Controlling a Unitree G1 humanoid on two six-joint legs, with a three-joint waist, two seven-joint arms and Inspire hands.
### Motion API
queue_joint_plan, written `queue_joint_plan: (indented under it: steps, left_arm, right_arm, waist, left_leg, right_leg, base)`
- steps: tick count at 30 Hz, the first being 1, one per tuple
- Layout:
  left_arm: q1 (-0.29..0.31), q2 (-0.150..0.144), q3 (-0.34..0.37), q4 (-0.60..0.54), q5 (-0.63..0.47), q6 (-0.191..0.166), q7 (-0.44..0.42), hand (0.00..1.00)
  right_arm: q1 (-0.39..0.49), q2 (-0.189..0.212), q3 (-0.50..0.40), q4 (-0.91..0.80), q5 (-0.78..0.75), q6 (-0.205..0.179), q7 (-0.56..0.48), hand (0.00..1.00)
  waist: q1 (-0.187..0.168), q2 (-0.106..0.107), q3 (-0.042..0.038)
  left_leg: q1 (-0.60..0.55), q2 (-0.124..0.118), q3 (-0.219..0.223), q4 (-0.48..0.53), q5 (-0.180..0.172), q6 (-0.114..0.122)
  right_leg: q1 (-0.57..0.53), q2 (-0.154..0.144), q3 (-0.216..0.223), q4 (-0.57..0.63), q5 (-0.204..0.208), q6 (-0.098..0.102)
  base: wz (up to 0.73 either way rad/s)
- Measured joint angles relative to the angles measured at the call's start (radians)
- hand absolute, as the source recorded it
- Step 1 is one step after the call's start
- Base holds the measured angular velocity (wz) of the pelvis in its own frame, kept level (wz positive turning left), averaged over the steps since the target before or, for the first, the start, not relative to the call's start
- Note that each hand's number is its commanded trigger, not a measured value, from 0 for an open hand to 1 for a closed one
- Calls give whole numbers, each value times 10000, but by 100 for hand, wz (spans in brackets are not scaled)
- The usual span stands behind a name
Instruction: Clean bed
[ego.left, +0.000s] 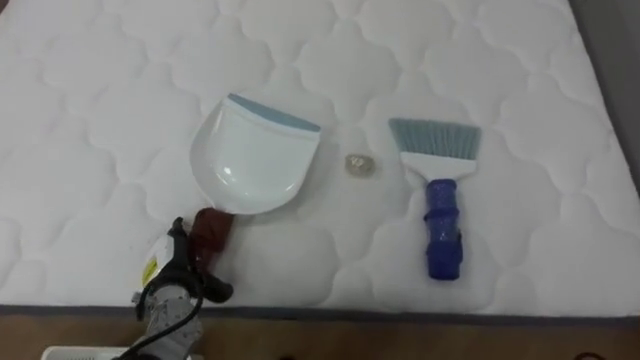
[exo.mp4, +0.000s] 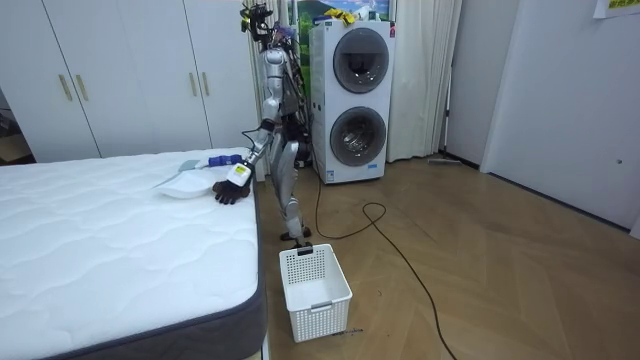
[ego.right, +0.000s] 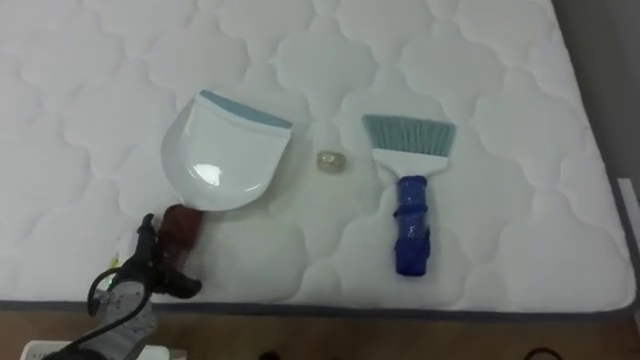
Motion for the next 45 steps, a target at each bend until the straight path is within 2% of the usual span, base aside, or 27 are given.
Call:
queue_joint_plan:
  steps: [5, 9, 11, 17, 19, 28, 33, 39, 42, 45]
  left_arm:
    - [-124, 101, -41, 120, -10, 28, 339, 100]
    - [-383, 635, -164, 132, -19, 107, 468, 100]
    - [-513, 748, -175, 178, -169, 196, 463, 100]
    - [-593, 706, -270, 218, -398, 499, 419, 100]
    - [-595, 677, -543, 232, -457, 589, 291, 100]
    - [-471, 580, -543, 302, -1222, 574, 28, 100]
    - [-537, 577, -622, 495, -1263, 566, 22, 100]
    - [-513, 690, -750, 545, -676, 561, 27, 100]
    - [-430, 790, -730, 538, -158, 417, 124, 100]
    - [-266, 967, -730, 534, 120, 378, 240, 100]
  right_arm:
    - [-5, -43, 312, -4, 22, 18, 22, 0]
    - [-140, -43, 456, -4, 92, 45, 9, 0]
    - [-225, -47, 595, -13, 110, 43, 0, 0]
    - [-306, -42, 699, -13, 111, 91, 28, 0]
    - [-318, -51, 702, -8, 123, 148, 20, 0]
    - [-396, -48, 697, -13, 498, 50, 6, 0]
    - [-397, -76, 712, -14, 558, -19, 10, 0]
    - [-370, -128, 688, -10, 667, -166, -21, 0]
    - [-352, -191, 670, 15, 864, -308, -117, 0]
    - [-329, -276, 565, 30, 996, -392, -240, 0]
  waist:
    - [-39, 11, -5]
    - [-48, 13, -4]
    - [-54, 6, 0]
    - [-64, -106, 69]
    - [-62, -115, 74]
    - [-43, -88, 73]
    - [-58, -103, 68]
    - [-53, -102, 68]
    - [-10, -92, 63]
    - [-4, 16, -3]
  left_leg:
    - [-186, -9, 97, -38, 19, 0]
    - [-267, -3, 178, 35, 30, -7]
    - [-260, -3, 206, 7, 30, -7]
    - [-200, -36, 489, -122, 52, 34]
    - [-252, -29, 567, -105, 50, 38]
    - [-157, -9, 641, -255, 52, 42]
    - [-124, -8, 679, -236, 56, 48]
    - [-91, -4, 674, -171, 61, 56]
    - [-113, 10, 672, -113, 53, 62]
    - [-105, 22, 655, -78, 53, 62]
  right_leg:
    - [-324, -59, 24, 181, -21, -25]
    - [-440, -95, 0, 342, -83, -67]
    - [-433, -98, -1, 320, -90, -66]
    - [-453, -226, -10, 306, -175, 10]
    - [-475, -234, -24, 285, -186, 29]
    - [-439, -224, -17, 308, -189, 33]
    - [-434, -231, 33, 323, -189, 33]
    - [-391, -236, 28, 437, -189, 33]
    - [-425, -230, 32, 431, -209, 0]
    - [-398, -214, 32, 418, -206, -6]
  base:
    - [-3]
    - [1]
    - [2]
    - [1]
    - [5]
    - [0]
    - [-2]
    - [0]
    - [0]
    - [0]
